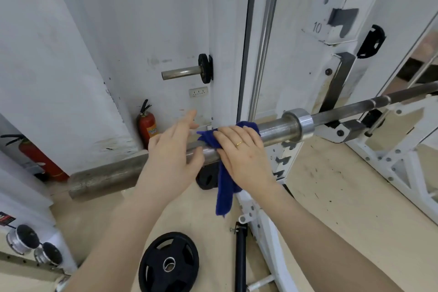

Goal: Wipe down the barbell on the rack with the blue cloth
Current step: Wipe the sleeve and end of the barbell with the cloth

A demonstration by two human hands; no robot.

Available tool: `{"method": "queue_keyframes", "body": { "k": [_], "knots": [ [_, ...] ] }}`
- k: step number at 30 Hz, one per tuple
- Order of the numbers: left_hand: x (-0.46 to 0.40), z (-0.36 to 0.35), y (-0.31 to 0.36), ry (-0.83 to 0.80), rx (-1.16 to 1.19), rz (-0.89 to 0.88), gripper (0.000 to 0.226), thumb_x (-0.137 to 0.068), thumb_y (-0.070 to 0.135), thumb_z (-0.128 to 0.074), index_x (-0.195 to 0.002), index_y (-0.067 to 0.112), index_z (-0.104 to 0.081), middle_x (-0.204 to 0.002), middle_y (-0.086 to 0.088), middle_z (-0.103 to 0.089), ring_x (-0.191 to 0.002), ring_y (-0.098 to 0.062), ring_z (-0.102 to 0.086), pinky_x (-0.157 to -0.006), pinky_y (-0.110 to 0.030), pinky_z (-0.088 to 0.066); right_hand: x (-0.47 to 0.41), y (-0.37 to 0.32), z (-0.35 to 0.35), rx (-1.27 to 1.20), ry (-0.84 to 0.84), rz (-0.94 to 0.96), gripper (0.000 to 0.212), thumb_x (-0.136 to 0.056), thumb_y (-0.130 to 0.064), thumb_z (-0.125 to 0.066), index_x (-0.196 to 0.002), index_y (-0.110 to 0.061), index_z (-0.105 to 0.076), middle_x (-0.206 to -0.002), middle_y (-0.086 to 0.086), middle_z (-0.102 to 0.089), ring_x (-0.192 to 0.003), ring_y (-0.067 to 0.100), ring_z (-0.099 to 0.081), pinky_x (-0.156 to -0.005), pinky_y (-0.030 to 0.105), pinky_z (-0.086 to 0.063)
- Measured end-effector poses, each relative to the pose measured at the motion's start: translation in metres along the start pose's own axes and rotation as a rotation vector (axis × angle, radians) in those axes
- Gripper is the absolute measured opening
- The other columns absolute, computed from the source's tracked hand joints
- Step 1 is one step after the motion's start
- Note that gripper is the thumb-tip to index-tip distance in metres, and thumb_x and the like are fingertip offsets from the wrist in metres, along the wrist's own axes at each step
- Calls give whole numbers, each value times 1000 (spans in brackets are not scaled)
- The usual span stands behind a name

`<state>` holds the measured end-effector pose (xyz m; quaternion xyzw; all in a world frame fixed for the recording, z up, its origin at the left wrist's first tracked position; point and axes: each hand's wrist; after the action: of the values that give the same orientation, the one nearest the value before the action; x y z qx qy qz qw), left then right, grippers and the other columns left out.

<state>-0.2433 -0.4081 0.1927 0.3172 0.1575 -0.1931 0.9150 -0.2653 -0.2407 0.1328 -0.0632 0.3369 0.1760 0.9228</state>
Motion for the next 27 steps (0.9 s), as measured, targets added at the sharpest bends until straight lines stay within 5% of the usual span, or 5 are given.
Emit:
{"method": "queue_keyframes", "body": {
  "k": [5, 10, 16, 21, 27],
  "knots": [
    [4, -29, 33, 67, -30, -41, 53, -85, 19, -54, -136, 21, -38, -119, 12, -53, -115, -7, -45, -99, -26, -21, 10, 66, 17, 106, -36, -113, 36, -90, -26, -40, -113, -12, -63, -113, 3, -67, -110, 24, -60, -110, 41, -20],
    [26, -38, 37, 186, -29, 14, 47, -82, 31, -41, -126, 16, -48, -119, 0, -58, -112, -16, -50, -99, -39, -37, 15, 90, 18, 79, -74, -226, 41, -92, -24, -32, -116, -9, -62, -119, 7, -64, -121, 28, -53, -110, 38, -12],
    [73, -24, 12, 345, -206, 258, 63, -79, 37, -39, -135, 8, -39, -141, -13, -39, -130, -21, -27, -105, -42, -21, 9, 38, 11, -141, 17, -330, 41, -95, -25, -29, -115, -11, -63, -118, 6, -65, -122, 30, -49, -112, 38, -12],
    [101, -7, -16, 248, -378, 459, 68, -83, 42, -17, -143, 11, -27, -154, -8, -18, -141, -24, -14, -112, -42, -7, 1, -37, 3, -210, 1, -184, 38, -94, -26, -35, -113, -14, -65, -115, 2, -67, -116, 29, -55, -109, 38, -18],
    [110, 1, -34, 145, -403, 413, 63, -86, 35, -20, -139, 4, -35, -150, -16, -25, -138, -32, -22, -110, -48, -20, -6, -109, 7, -373, -70, -47, 39, -93, -25, -36, -111, -11, -67, -117, 3, -67, -117, 26, -57, -107, 34, -20]
  ]
}}
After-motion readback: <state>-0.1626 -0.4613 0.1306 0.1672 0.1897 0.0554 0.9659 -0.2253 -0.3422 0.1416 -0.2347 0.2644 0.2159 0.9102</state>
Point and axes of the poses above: each hand's wrist, its own x-axis away from the middle knuckle, its own z-axis out of the back of the hand, y = z × x
